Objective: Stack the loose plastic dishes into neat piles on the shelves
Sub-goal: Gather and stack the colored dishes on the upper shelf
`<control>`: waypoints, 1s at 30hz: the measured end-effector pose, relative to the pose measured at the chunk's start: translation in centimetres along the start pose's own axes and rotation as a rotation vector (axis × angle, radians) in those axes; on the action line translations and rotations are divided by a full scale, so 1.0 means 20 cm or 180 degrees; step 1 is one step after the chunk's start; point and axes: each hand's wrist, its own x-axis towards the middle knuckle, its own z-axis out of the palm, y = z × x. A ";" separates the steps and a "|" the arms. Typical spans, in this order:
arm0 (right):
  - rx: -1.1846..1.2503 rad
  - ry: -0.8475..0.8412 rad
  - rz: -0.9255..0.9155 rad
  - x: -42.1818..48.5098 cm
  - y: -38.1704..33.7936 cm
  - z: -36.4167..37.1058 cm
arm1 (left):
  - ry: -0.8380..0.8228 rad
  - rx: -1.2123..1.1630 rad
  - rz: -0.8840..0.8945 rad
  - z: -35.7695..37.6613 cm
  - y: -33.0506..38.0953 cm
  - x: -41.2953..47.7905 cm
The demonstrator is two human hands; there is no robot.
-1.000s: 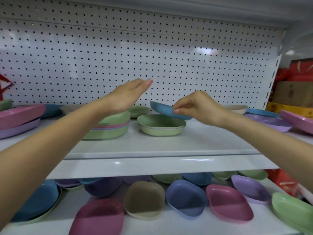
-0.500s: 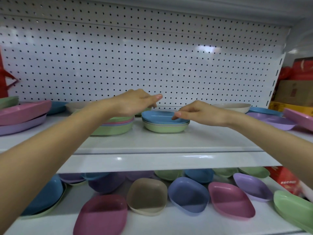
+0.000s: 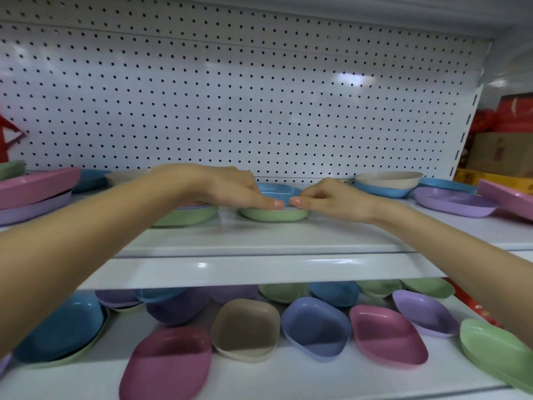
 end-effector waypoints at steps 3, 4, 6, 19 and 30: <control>0.0042 0.0045 0.0020 -0.01 0.01 -0.01 | -0.0006 -0.0106 0.0151 0.00 0.02 0.03; 0.0038 0.0159 0.0034 -0.02 0.02 -0.03 | 0.0011 -0.0145 0.0238 0.01 0.04 0.04; 0.0065 0.0398 0.0128 -0.06 0.05 -0.08 | 0.0060 -0.0098 0.0375 0.04 0.08 0.06; -0.0637 0.0735 0.0817 -0.39 0.48 -0.47 | 0.0705 -0.0283 0.0606 0.05 0.43 0.31; -0.0874 0.0378 0.0943 -0.63 0.75 -0.64 | 0.0581 -0.0405 0.0973 0.10 0.78 0.83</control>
